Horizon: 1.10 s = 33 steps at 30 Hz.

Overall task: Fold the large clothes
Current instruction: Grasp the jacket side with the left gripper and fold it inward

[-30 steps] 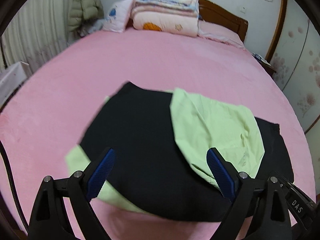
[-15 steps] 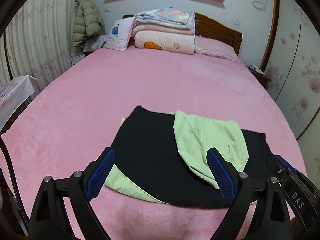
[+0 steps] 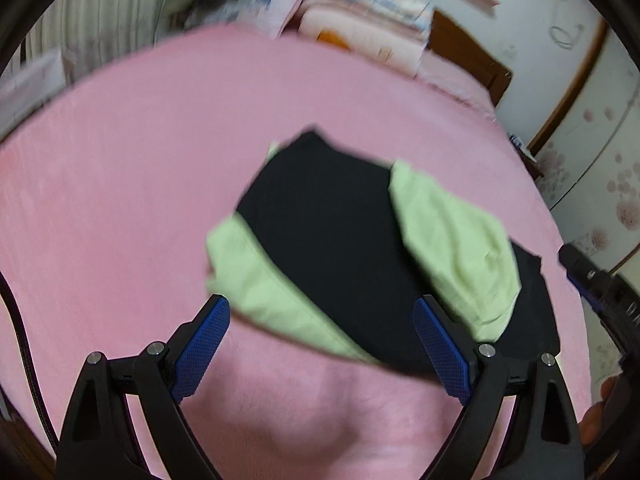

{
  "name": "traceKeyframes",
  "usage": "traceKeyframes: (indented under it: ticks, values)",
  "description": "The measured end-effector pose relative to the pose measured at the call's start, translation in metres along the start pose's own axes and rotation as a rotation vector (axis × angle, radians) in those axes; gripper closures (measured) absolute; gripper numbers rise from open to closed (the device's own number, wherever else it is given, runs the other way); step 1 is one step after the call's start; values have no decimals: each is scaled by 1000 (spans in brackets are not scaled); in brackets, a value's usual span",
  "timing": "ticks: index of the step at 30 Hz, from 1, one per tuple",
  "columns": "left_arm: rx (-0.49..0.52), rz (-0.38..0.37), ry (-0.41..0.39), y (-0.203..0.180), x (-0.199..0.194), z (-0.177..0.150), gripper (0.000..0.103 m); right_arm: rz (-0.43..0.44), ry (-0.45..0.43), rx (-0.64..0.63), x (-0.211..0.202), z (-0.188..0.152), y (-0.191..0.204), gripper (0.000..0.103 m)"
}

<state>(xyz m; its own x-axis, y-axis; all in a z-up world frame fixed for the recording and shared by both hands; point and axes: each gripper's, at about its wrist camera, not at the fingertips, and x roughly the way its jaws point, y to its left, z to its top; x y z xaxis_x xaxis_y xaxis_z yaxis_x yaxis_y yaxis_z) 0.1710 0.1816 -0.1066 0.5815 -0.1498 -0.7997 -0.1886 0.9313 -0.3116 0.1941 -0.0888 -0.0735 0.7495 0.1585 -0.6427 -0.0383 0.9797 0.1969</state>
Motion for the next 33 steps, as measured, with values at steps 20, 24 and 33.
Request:
traceKeyframes:
  ticks: [20, 24, 33]
  values:
    - [-238, -167, -1, 46, 110, 10, 11, -123, 76, -92, 102, -21, -15, 77]
    - [-298, -178, -47, 50, 112, 20, 49, -102, 145, -73, 127, -27, -22, 86]
    - [-102, -139, -146, 9, 83, 39, 90, -48, 240, -35, 151, -50, -29, 89]
